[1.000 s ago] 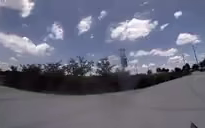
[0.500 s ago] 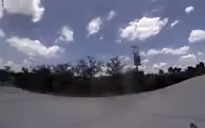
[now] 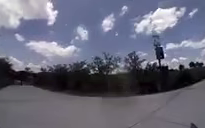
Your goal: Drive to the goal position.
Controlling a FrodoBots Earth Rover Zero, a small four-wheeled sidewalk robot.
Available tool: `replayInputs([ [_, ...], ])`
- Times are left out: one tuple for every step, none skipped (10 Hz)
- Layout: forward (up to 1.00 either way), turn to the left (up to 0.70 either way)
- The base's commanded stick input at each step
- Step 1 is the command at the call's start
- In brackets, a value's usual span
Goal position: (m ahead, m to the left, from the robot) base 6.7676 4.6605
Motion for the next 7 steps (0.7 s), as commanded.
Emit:
replayInputs([
  [0.85, 0.34],
  [0.85, 0.34],
  [0.85, 0.34],
  [0.85, 0.34],
  [0.85, 0.34],
  [0.85, 0.34],
  [0.85, 0.34],
])
